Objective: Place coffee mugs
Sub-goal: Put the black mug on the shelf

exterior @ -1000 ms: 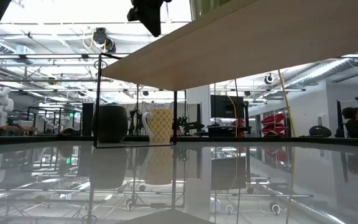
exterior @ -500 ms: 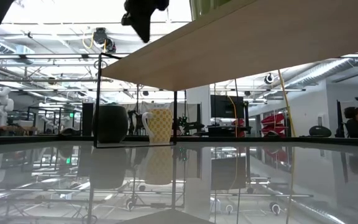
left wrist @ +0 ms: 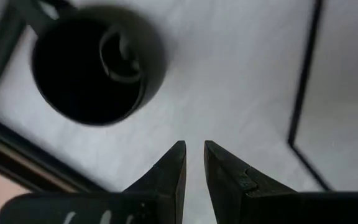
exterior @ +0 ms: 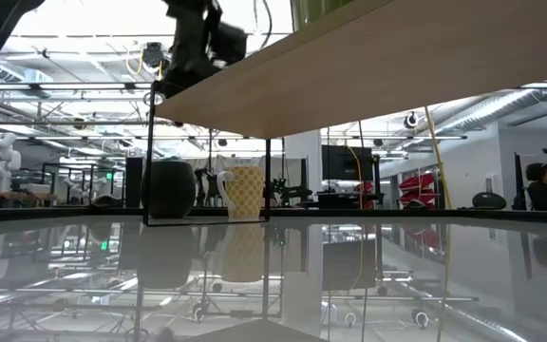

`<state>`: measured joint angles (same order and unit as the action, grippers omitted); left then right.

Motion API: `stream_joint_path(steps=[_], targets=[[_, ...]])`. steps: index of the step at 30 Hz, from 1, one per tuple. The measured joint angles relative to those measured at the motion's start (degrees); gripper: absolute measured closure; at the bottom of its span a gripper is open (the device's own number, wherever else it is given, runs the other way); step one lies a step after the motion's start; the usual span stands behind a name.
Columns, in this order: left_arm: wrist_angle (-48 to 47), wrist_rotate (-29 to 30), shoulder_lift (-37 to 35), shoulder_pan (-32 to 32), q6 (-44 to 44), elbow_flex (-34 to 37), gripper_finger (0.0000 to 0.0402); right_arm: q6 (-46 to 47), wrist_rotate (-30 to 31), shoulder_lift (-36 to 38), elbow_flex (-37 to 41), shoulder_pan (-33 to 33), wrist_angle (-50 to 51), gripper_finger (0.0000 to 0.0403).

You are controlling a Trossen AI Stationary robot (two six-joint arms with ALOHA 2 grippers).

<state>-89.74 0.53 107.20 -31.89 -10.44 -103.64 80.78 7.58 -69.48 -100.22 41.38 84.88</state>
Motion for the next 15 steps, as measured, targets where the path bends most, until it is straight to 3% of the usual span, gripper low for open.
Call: stream_joint_path(steps=[5, 7, 12, 15], targets=[[1.97, -0.46, 0.00, -2.11, 1.60, 6.87, 0.0311, 1.07, -0.06, -0.67, 0.00, 1.10, -0.27, 0.0403], [2.37, 0.75, 0.09, -2.04, 1.45, 7.63, 0.0281, 1.44, -0.05, -0.76, 0.00, 1.51, -0.92, 0.0403], [3.42, 11.73, 0.07, -0.46, -0.69, 7.63, 0.0188, 2.55, -0.07, -0.74, 0.00, 1.87, -1.87, 0.0403], [6.59, 11.97, 0.04, 0.17, 2.29, 7.64, 0.0141, 2.51, -0.07, -0.74, 0.00, 1.87, -1.85, 0.0403]])
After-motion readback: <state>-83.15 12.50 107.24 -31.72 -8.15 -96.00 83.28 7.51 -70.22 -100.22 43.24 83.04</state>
